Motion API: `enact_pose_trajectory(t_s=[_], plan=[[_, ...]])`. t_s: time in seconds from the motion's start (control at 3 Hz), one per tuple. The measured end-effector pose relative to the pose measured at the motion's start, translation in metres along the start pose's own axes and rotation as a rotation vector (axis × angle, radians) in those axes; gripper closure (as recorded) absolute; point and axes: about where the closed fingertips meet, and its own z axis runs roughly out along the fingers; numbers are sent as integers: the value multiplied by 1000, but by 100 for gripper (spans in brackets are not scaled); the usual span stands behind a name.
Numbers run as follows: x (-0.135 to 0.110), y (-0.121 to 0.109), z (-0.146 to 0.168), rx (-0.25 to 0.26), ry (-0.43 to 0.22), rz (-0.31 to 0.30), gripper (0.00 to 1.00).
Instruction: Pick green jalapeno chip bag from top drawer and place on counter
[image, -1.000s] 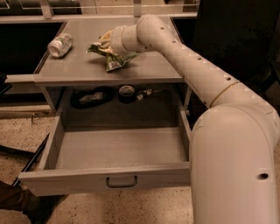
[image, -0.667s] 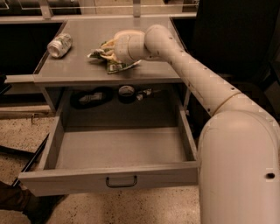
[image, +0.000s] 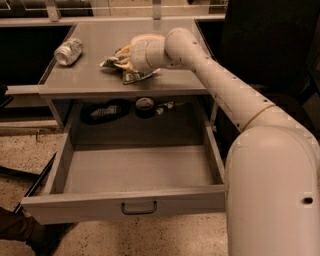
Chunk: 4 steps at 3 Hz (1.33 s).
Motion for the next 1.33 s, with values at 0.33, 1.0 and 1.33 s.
enact_pose_trajectory(t_s=[0.33,1.0,1.33], plan=[[0,0,0,0,0,0,36],[0,0,0,0,0,0,0],[0,0,0,0,0,0,0]])
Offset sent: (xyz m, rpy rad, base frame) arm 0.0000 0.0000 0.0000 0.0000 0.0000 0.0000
